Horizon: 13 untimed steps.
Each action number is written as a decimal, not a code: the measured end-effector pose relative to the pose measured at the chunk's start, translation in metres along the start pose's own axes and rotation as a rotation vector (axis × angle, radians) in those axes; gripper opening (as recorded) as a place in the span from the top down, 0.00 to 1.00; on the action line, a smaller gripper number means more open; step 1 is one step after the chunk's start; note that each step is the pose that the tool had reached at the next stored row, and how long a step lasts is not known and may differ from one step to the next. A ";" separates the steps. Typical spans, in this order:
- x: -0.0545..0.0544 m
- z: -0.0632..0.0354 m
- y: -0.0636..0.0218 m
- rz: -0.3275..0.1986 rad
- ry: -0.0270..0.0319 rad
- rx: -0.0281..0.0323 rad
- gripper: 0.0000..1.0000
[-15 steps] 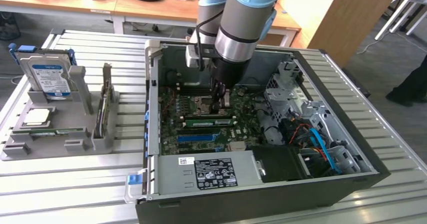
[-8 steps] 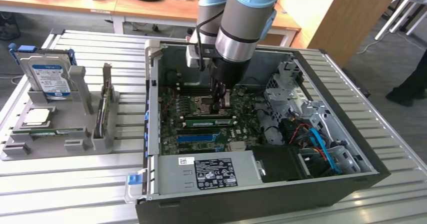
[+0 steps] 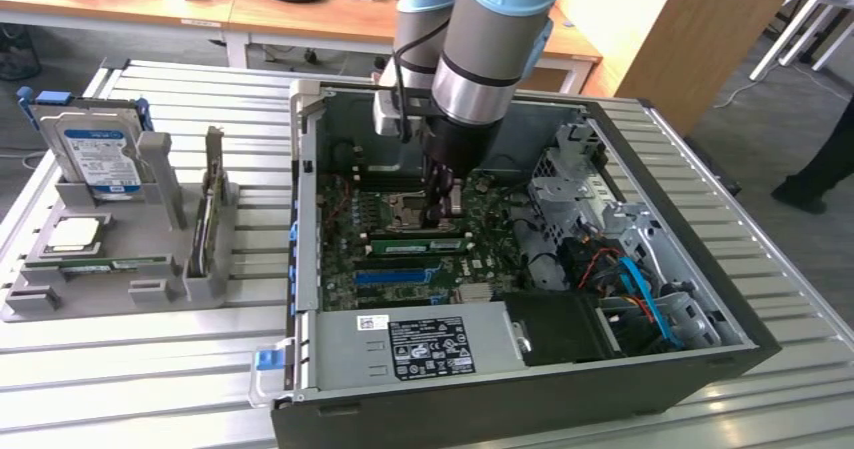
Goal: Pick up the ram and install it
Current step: 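Press down the ram until it locks into place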
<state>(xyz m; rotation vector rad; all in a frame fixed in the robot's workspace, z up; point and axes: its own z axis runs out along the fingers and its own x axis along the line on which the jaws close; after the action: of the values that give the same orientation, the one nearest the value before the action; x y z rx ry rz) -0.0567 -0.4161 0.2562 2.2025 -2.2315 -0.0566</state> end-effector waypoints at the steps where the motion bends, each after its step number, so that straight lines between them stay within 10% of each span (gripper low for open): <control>1: 0.000 -0.0001 -0.0012 0.000 0.0000 -0.0001 0.89; 13: 0.000 -0.0005 -0.0034 0.012 -0.0004 -0.0001 0.89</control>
<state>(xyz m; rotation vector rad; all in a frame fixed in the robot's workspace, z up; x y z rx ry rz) -0.0533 -0.4162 0.2566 2.1892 -2.2446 -0.0571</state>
